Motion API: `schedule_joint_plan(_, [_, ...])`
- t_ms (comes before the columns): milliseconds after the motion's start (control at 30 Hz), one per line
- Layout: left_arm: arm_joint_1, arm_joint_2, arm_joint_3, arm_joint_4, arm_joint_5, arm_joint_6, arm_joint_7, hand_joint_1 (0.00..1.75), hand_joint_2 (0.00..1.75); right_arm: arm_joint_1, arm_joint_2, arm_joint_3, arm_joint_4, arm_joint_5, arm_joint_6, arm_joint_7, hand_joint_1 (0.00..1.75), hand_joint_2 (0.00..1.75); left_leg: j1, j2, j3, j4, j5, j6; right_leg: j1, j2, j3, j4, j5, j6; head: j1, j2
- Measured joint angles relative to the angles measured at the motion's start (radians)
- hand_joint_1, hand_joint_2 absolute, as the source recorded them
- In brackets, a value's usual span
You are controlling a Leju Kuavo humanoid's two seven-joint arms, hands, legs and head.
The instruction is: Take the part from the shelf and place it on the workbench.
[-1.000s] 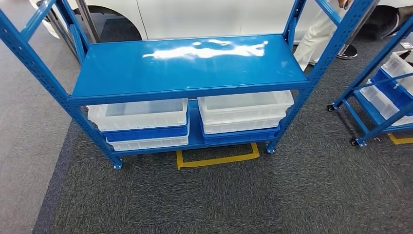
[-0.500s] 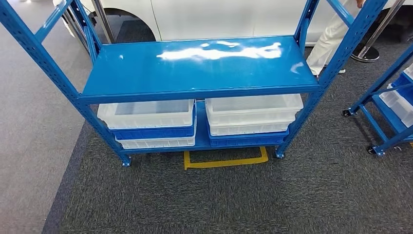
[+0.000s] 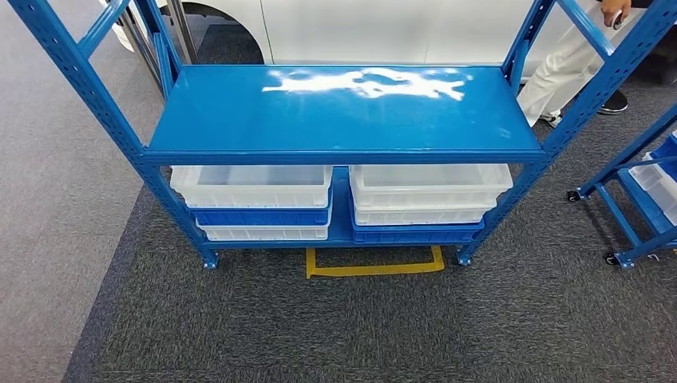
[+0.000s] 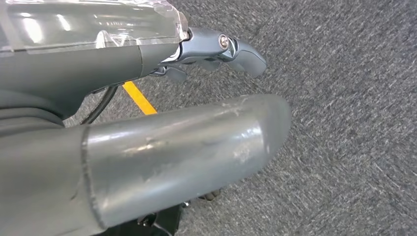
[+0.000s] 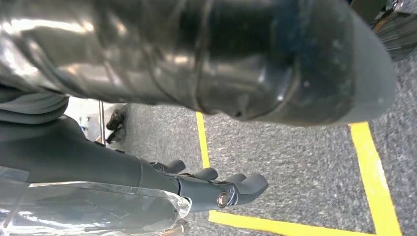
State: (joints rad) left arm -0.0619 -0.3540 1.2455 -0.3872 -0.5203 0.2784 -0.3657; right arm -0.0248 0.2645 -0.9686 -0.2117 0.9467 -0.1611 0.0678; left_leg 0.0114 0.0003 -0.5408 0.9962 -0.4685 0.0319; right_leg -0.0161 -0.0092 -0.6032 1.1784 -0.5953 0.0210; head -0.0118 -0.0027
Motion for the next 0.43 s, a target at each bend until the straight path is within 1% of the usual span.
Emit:
schedule_joint_plan(33, [0.000, 0.000, 0.000, 0.000, 0.000, 0.000, 0.000, 0.00, 0.00, 0.000, 0.000, -0.001, 0.000, 0.000, 0.000, 0.000, 0.00, 0.00, -0.001, 0.000, 0.001, 0.000, -0.003, 0.004, 0.000, 0.001, -0.041, 0.070, -0.025, 0.002, 0.000, 0.000])
schedule_joint_plan(67, [0.000, 0.000, 0.000, 0.000, 0.000, 0.000, 0.000, 0.00, 0.00, 0.000, -0.001, -0.002, 0.000, 0.000, 0.000, 0.000, 0.00, 0.00, -0.003, -0.002, 0.004, 0.001, -0.005, 0.005, 0.000, 0.002, -0.070, 0.114, -0.031, 0.002, 0.000, 0.000])
schedule_joint_plan(100, [0.000, 0.000, 0.000, 0.000, 0.001, 0.000, 0.000, 0.00, 0.00, 0.001, -0.001, -0.003, 0.000, -0.001, 0.000, 0.000, 0.00, 0.00, -0.004, -0.004, 0.008, 0.001, -0.009, 0.005, 0.000, 0.002, -0.082, 0.124, -0.017, 0.001, 0.000, 0.000])
schedule_joint_plan(133, [0.000, 0.000, 0.000, 0.000, 0.001, 0.000, 0.000, 0.00, 0.00, 0.002, -0.001, -0.004, 0.000, -0.001, 0.000, 0.000, 0.00, 0.00, -0.004, -0.007, 0.015, 0.001, -0.013, 0.004, 0.000, 0.003, -0.075, 0.094, 0.017, -0.001, 0.000, 0.000])
schedule_joint_plan(167, [0.000, -0.001, 0.000, 0.000, 0.001, 0.000, 0.000, 0.00, 0.00, 0.003, -0.001, -0.005, 0.000, -0.001, 0.000, 0.000, 0.00, 0.00, -0.004, -0.011, 0.023, 0.001, -0.019, 0.002, 0.001, 0.004, -0.051, 0.031, 0.063, -0.006, 0.000, 0.000])
schedule_joint_plan(200, [0.001, -0.001, 0.000, 0.000, 0.001, 0.000, 0.000, 0.00, 0.00, 0.004, -0.002, -0.005, 0.000, -0.001, 0.000, 0.001, 0.00, 0.00, -0.005, -0.013, 0.030, 0.001, -0.025, -0.002, 0.004, 0.006, -0.022, -0.036, 0.099, -0.012, 0.000, 0.000])
schedule_joint_plan(233, [0.000, -0.002, 0.000, 0.000, 0.001, 0.000, 0.000, 0.00, 0.00, 0.004, -0.002, -0.006, 0.000, -0.001, 0.000, 0.001, 0.00, 0.00, -0.007, -0.014, 0.035, 0.003, -0.032, -0.007, 0.006, 0.008, 0.003, -0.093, 0.122, -0.017, 0.000, 0.000])
schedule_joint_plan(267, [0.000, -0.002, 0.000, 0.000, 0.002, 0.000, 0.000, 0.00, 0.00, 0.004, -0.003, -0.006, 0.000, -0.001, 0.000, 0.002, 0.00, 0.00, -0.008, -0.015, 0.037, 0.003, -0.037, -0.012, 0.009, 0.009, 0.018, -0.128, 0.129, -0.022, 0.000, 0.000])
schedule_joint_plan(300, [0.000, -0.002, 0.000, 0.000, 0.002, 0.000, 0.000, 0.00, 0.00, 0.003, -0.003, -0.006, 0.000, -0.001, 0.001, 0.002, 0.00, 0.00, -0.008, -0.015, 0.037, 0.003, -0.040, -0.017, 0.012, 0.010, 0.023, -0.139, 0.124, -0.027, 0.000, 0.000])
schedule_joint_plan(333, [-0.001, -0.002, 0.000, 0.000, 0.002, 0.000, 0.000, 0.00, 0.00, 0.002, -0.003, -0.006, 0.000, -0.001, 0.001, 0.002, 0.00, 0.00, -0.007, -0.015, 0.038, 0.002, -0.043, -0.023, 0.014, 0.011, 0.024, -0.143, 0.121, -0.030, 0.000, 0.000])
schedule_joint_plan(400, [-0.001, -0.001, 0.000, 0.000, 0.003, 0.000, 0.000, 0.00, 0.00, 0.002, -0.003, -0.006, 0.000, -0.001, 0.001, 0.002, 0.00, 0.00, -0.006, -0.013, 0.042, 0.007, -0.051, -0.033, 0.010, 0.010, 0.033, -0.150, 0.119, -0.039, 0.000, 0.000])
schedule_joint_plan(433, [-0.002, -0.001, 0.000, 0.000, 0.003, 0.000, 0.000, 0.00, 0.00, 0.002, -0.002, -0.006, 0.000, -0.001, 0.001, 0.002, 0.00, 0.00, -0.007, -0.013, 0.043, 0.008, -0.053, -0.036, 0.008, 0.010, 0.036, -0.153, 0.118, -0.040, 0.000, 0.000])
